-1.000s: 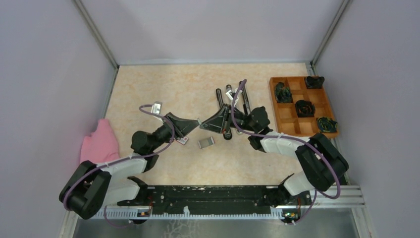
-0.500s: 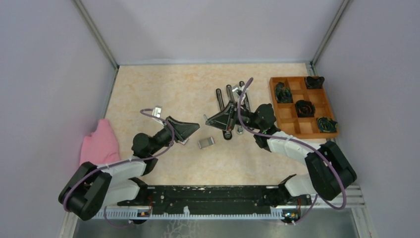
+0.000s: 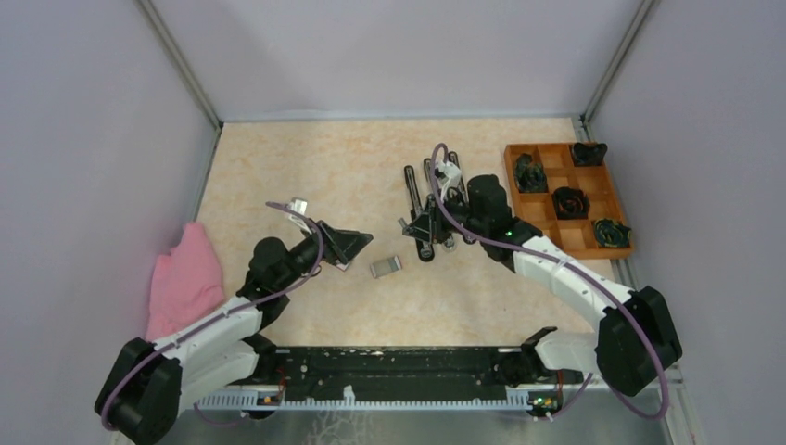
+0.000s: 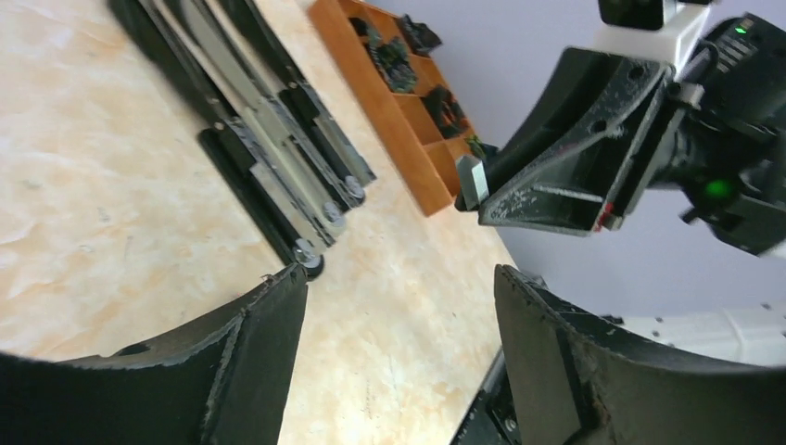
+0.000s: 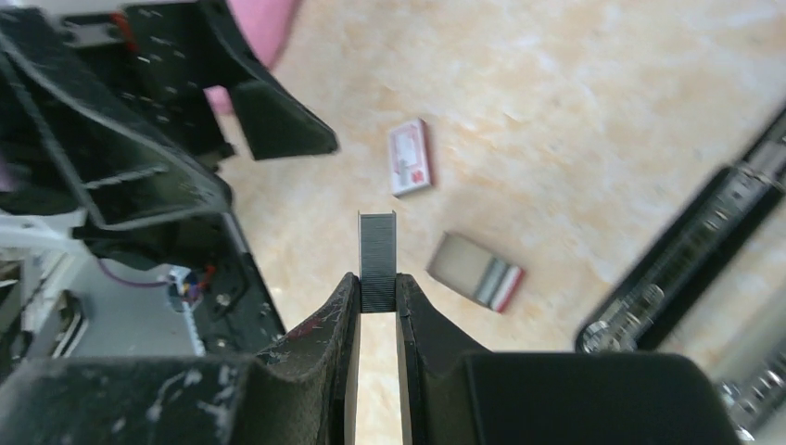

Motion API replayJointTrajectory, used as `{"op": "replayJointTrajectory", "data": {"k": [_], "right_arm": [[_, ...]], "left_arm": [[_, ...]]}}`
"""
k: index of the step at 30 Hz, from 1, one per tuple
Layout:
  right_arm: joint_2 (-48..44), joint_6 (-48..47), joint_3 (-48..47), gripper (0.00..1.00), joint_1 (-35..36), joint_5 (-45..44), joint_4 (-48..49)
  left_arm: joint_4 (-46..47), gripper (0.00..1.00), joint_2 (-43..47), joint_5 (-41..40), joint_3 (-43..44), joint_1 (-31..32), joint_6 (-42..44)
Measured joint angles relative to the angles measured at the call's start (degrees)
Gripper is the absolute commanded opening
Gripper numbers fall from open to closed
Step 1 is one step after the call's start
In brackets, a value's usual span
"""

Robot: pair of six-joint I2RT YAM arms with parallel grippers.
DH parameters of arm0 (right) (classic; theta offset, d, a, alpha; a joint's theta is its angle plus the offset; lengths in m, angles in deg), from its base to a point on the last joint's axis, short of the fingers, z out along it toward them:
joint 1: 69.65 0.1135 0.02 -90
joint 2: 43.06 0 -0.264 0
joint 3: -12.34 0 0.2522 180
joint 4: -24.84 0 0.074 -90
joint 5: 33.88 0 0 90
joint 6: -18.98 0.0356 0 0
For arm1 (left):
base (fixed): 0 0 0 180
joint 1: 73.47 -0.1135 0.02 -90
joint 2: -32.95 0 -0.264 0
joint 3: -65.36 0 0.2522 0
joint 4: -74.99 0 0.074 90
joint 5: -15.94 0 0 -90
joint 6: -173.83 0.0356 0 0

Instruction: Load the staples into the stapler

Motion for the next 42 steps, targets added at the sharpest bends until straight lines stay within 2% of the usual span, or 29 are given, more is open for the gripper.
{"op": "replayJointTrajectory", "data": {"k": [8,14,20,31,42], "right_arm": [[0.5,-7.1,-7.8,0.13,0.0,-13.6,-22.5],[3.2,-9.0,-12.9,0.13,0.0,-22.5,-32.9],[8.7,-9.4,-17.9,0.13,0.0,-29.4,-41.4],[20.9,-9.4,-26.6,0.14,0.0,-36.6,-50.0],[30.8,-9.7,-30.9,0.14,-1.2,-39.9,-52.1]], "left_arm": [[-18.1,0.93,4.6,-7.4,5.0,-0.1,8.8],[-26.3,0.97,5.2,-13.3,6.2,-0.1,13.8],[-30.2,0.99,4.3,-16.6,7.0,-0.1,16.1],[-33.9,0.99,3.0,-20.4,7.0,-0.1,18.6],[-35.0,0.99,3.7,-22.1,7.0,-0.1,19.3]]}}
